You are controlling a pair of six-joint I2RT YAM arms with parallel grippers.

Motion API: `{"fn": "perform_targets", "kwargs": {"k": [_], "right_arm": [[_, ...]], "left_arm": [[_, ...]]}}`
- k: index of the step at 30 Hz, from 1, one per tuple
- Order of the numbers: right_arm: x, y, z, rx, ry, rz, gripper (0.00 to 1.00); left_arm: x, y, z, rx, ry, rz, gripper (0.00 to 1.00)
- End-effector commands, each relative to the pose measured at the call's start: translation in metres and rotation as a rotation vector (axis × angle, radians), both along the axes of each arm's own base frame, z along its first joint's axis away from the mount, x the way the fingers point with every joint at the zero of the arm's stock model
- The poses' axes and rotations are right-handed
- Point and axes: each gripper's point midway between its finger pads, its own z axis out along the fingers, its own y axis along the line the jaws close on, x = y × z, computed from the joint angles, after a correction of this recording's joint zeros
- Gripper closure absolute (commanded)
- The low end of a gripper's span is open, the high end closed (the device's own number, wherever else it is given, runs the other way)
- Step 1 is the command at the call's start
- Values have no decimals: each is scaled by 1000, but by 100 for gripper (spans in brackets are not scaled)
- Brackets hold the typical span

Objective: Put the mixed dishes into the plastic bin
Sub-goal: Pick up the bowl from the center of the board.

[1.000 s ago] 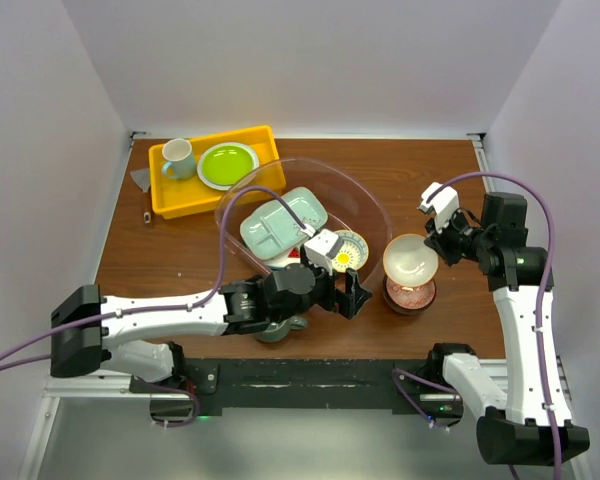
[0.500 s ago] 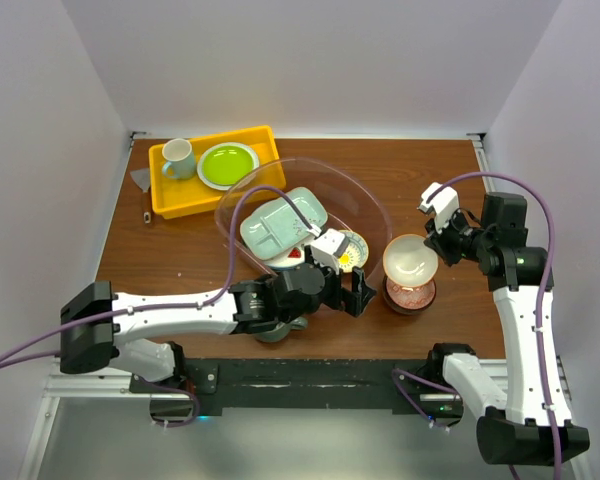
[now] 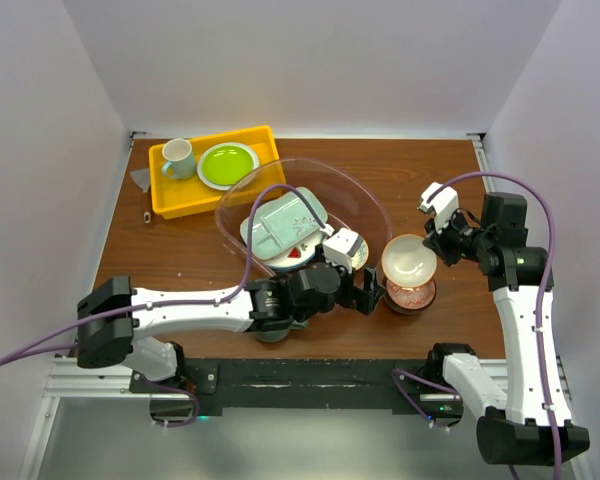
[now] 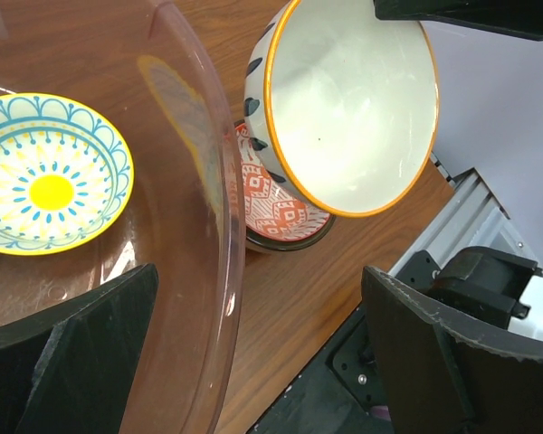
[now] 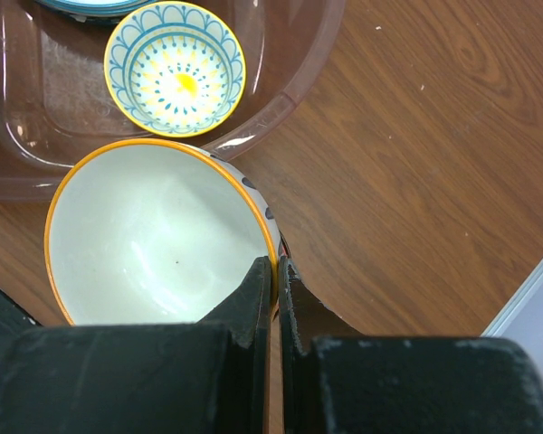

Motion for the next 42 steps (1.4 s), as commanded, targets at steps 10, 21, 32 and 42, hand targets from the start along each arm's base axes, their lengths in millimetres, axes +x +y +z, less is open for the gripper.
{"fn": "perform_targets", "kwargs": {"k": [10,21,32,42], "right_arm": [[3,12,30,54,-95,41,100],[-4,17,34,66,-116,76,100],[-17,28,41,84,-140,151,100],[-27,36,44,103,-160,204,94]], "left_arm": [[28,-22,46,-111,-74,143,1],[52,-30,33,-54,-104,267,26],[61,-29,38,-11,-147,307,100],[57,0,67,-130,-173,340,100]]}}
